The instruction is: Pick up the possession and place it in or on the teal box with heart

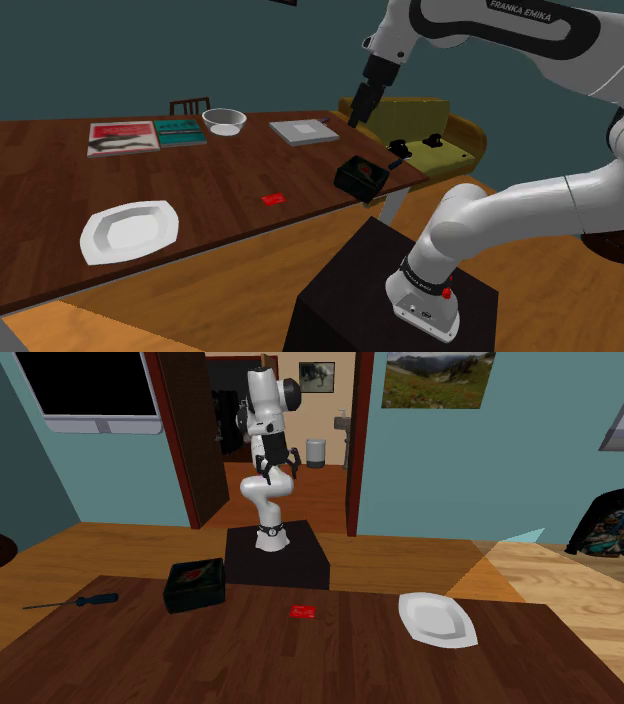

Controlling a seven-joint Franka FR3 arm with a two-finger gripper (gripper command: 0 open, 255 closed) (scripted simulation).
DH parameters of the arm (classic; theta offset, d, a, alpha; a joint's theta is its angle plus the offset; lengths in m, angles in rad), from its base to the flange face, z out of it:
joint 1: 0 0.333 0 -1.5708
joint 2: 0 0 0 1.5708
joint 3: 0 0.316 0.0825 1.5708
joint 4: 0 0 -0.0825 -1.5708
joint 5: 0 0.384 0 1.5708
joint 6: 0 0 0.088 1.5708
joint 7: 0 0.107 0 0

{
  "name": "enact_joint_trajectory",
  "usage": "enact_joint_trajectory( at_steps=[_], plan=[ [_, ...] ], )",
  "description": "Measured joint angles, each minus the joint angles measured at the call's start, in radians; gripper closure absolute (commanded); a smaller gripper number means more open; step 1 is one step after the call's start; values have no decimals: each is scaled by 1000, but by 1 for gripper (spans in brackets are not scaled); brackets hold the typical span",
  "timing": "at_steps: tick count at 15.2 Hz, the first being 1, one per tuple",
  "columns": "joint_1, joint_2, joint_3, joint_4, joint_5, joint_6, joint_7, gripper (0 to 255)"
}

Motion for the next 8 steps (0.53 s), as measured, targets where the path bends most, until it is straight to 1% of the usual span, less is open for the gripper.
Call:
enact_joint_trajectory(
  at_steps=[1,2,6,8],
  plan=[
    [0,0,0,0,0,0,0,0],
    [3,-2,-10,-21,-2,22,-20,0],
    [29,-6,-69,-138,-6,163,-160,0],
    [46,14,-105,-188,-5,247,-242,0]
  ],
)
